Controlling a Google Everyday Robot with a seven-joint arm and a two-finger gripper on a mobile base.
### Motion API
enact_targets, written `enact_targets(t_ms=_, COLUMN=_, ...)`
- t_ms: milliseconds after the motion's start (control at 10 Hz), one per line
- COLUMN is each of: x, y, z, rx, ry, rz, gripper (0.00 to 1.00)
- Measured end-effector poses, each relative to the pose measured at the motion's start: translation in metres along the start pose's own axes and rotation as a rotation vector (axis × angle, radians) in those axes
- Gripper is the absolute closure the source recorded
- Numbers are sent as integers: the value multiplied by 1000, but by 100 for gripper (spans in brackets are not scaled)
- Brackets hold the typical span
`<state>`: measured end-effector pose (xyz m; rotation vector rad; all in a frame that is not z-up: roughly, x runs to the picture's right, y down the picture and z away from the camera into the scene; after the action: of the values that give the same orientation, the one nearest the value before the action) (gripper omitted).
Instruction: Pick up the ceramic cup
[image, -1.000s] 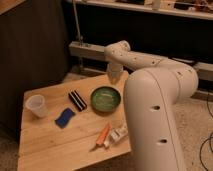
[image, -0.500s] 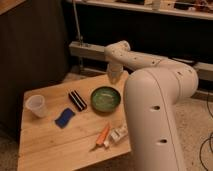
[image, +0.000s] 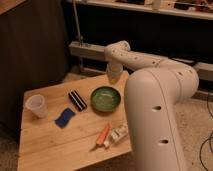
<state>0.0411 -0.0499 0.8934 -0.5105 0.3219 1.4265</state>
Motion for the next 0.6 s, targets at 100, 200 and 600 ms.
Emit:
enact_targets(t_ms=100, x=5, y=13, z=-8, rx=-41, ry=-5, rz=-41, gripper=99)
enact_targets(t_ms=200, x=12, y=30, z=-15, rx=-76, ry=-8, rz=-80, gripper=99)
enact_targets(t_ms=600, x=47, y=144, z=-48, rx=-191, ry=-28, rz=-269, gripper=99)
